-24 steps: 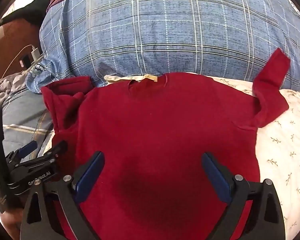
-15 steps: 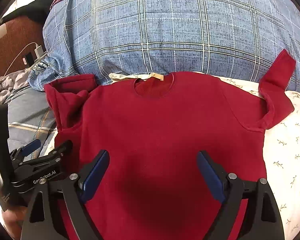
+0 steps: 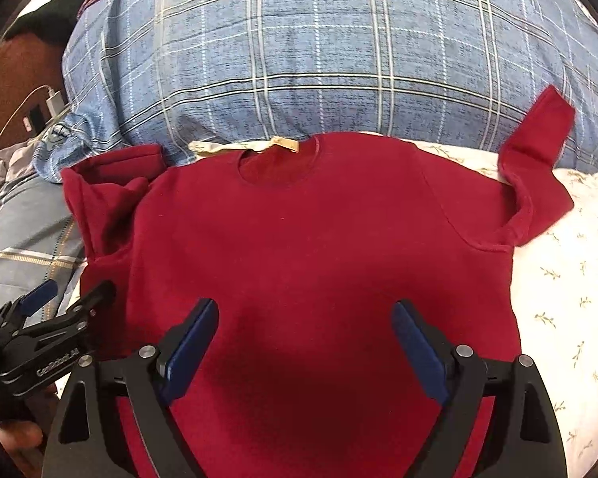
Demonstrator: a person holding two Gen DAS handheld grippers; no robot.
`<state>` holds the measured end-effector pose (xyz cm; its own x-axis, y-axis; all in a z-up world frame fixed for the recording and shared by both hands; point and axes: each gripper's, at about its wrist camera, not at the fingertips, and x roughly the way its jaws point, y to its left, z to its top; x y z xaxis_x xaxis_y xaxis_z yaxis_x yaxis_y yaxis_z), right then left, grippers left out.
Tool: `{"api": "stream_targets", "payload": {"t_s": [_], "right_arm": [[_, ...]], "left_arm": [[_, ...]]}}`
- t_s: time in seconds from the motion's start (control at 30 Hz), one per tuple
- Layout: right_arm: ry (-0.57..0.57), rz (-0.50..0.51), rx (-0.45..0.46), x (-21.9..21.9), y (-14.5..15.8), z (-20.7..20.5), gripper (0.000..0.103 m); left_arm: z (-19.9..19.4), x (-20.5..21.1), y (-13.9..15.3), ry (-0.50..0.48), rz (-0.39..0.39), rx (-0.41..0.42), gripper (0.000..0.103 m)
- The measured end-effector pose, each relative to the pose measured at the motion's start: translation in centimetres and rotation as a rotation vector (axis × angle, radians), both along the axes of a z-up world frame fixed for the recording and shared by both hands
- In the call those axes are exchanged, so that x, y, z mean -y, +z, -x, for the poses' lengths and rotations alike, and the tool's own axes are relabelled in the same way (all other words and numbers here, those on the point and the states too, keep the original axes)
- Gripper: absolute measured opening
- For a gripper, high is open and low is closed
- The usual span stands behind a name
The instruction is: Fold small clothes
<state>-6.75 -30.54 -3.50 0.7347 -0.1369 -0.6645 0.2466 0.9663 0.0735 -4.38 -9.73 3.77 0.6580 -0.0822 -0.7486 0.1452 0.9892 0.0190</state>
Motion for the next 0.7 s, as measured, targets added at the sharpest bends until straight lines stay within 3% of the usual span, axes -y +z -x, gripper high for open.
{"api": "stream_targets", "payload": {"t_s": [0.2, 0.7], "right_arm": [[-0.028, -0.063, -0.018, 1.1, -0.1, 0.2, 0.090], [-0.101, -0.053, -0.038, 2.7, -0.5, 1.0, 0.091]], "left_arm": [[0.6, 0.7, 0.4, -0.032, 0.013, 0.023, 0.103], [1.5, 1.7, 0.6, -0.089, 0.032, 0.040, 0.103]]}}
